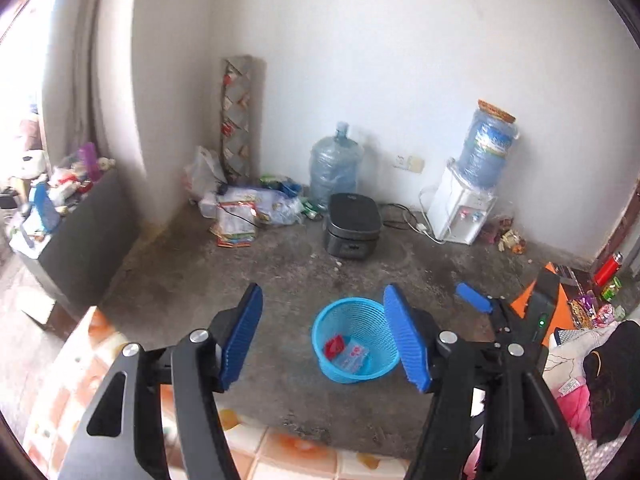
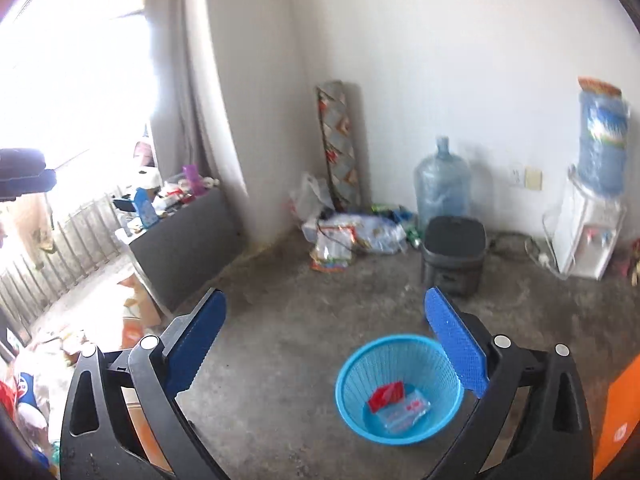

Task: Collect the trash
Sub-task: 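Open both tools to drop the pieces into the blue wastebasket, then grasp the red-and-white snack bag with the right tool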

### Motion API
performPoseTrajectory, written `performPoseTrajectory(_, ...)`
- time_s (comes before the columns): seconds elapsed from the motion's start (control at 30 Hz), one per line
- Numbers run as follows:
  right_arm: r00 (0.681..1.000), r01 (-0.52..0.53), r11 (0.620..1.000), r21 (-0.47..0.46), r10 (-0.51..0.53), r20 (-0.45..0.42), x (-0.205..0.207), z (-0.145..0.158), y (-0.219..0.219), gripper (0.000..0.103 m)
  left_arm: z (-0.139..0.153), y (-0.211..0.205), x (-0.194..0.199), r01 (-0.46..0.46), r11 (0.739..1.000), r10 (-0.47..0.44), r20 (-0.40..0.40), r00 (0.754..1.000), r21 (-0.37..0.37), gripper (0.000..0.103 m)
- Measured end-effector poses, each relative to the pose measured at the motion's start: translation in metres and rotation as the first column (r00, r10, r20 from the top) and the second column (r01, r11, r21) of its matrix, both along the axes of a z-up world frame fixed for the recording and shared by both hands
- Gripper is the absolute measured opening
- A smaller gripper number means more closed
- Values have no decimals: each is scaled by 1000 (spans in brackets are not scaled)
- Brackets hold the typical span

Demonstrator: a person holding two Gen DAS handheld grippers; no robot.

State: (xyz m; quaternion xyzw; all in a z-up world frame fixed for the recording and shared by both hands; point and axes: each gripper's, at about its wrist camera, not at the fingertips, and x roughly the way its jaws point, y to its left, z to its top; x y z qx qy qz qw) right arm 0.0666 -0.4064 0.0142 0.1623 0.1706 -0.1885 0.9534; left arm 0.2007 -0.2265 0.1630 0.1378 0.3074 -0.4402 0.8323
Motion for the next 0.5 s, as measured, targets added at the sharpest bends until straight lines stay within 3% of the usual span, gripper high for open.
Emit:
performPoseTrajectory(0.1,985,-161,986,-55,164,57,-10,22,40,95,33,93,-20,-144,988,147,54,988,-55,65)
performPoseTrajectory(0.2,949,-298,952,-69,304,87,-21,36,80,95,42,188,-46,-290,950,300,79,951,-114,67)
performPoseTrajectory(0.33,869,-482,876,0,479,125,-33,47,129,95,24,298,-88,-489,860,504,100,858,-148,67)
performPoseTrajectory(0.5,723,-691,714,115,683,102,-27,44,195,95,-21,398,-138,-678,717,695,84,714,-164,67)
